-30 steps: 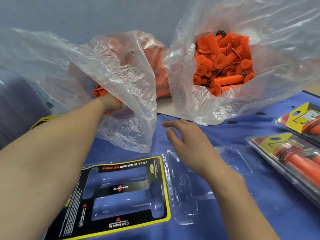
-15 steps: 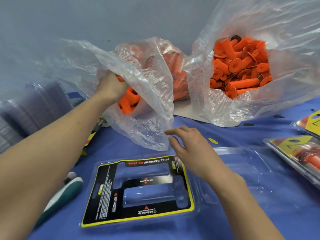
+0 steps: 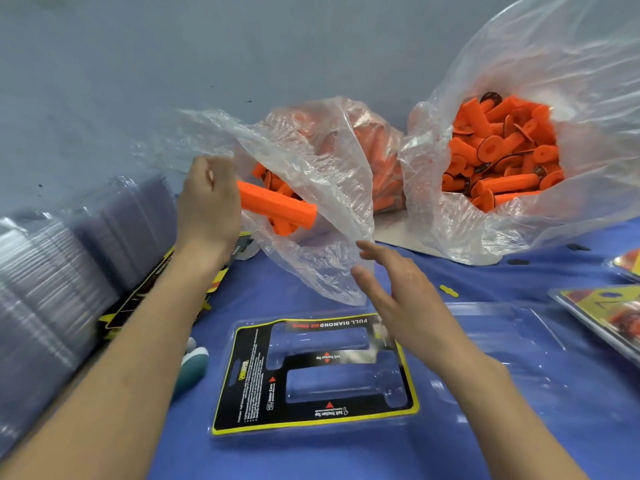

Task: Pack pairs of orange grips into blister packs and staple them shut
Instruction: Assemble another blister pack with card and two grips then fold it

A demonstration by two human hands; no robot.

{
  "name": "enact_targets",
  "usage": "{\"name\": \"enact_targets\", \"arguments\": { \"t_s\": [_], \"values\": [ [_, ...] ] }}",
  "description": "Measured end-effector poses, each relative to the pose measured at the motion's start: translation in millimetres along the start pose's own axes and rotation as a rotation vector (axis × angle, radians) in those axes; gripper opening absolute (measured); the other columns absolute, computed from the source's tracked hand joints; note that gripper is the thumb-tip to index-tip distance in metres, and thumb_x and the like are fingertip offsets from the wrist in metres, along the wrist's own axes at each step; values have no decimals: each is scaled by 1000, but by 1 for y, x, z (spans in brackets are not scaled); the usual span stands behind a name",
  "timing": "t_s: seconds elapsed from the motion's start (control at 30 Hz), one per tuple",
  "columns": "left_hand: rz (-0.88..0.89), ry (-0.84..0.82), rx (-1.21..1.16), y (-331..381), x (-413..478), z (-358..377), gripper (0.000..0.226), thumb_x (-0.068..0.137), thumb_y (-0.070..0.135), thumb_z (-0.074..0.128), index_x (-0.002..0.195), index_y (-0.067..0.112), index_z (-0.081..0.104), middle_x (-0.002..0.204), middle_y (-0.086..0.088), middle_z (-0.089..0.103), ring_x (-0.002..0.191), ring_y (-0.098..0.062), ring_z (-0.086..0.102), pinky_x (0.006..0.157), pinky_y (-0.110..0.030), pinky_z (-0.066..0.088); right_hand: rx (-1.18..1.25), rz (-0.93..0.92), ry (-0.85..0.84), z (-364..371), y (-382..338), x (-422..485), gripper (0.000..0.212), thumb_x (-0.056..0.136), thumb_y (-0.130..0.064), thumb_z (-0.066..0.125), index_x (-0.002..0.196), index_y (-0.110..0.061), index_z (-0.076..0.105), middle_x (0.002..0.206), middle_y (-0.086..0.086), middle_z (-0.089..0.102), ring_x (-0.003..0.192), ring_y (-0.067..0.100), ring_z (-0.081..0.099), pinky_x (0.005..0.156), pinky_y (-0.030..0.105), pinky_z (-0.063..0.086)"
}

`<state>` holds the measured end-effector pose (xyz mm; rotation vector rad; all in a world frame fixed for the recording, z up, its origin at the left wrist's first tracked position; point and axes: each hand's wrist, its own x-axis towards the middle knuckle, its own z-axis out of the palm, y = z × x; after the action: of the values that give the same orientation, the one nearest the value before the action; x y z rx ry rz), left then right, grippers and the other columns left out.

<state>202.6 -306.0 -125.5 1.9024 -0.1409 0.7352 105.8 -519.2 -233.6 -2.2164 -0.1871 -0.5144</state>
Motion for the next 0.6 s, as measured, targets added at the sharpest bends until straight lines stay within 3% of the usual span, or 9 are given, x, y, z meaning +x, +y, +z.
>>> {"name": "enact_targets", "arguments": {
  "t_s": [0.1, 0.2, 0.27, 0.37, 0.47, 0.6],
  "values": [
    [-109, -8, -226, -2, -40, -2, 30, 84, 43, 31, 86, 30, 58, 68, -2, 49, 51, -15, 49, 39, -21, 39, 330, 10, -14, 4, -14, -1, 68, 87, -63, 50, 148, -41, 31, 134, -25, 50, 120, -7, 49, 96, 14, 40],
    [-183, -91, -359, -10, -76, 6, 32, 94, 36, 32, 93, 23, 62, 53, 9, 49, 42, -10, 47, 38, -19, 38, 474, -1, -35, 7, -22, -4, 57, 88, -53, 59, 141, -45, 40, 120, -23, 60, 103, 3, 63, 84, 18, 50],
    [-272, -176, -454, -16, -90, 8, 32, 101, 32, 34, 100, 20, 63, 54, 8, 48, 44, -10, 46, 44, -25, 38, 437, -15, -49, 7, -23, -8, 35, 92, -44, 61, 127, -48, 54, 99, -8, 67, 85, 16, 65, 71, 25, 51],
    [-390, -345, -629, -25, -99, -2, 36, 103, 39, 37, 109, 18, 65, 72, -2, 48, 57, -10, 49, 47, -29, 40, 467, 9, -80, 3, -20, -13, 23, 93, -35, 64, 113, -46, 65, 89, 11, 66, 84, 35, 59, 76, 43, 49],
    [-402, -526, -671, -32, -102, -17, 45, 98, 45, 38, 119, 17, 66, 85, -4, 54, 69, -11, 53, 59, -31, 42, 496, 36, -88, -4, -16, -15, 22, 91, -31, 67, 109, -43, 67, 92, 11, 67, 85, 36, 59, 75, 39, 49],
    [-392, -575, -618, -38, -107, -25, 39, 97, 34, 43, 125, 16, 65, 90, -6, 55, 76, -15, 58, 68, -34, 42, 487, 54, -117, -8, -14, -18, 23, 89, -33, 68, 109, -44, 67, 96, 10, 69, 88, 34, 60, 72, 34, 50]
  ]
}}
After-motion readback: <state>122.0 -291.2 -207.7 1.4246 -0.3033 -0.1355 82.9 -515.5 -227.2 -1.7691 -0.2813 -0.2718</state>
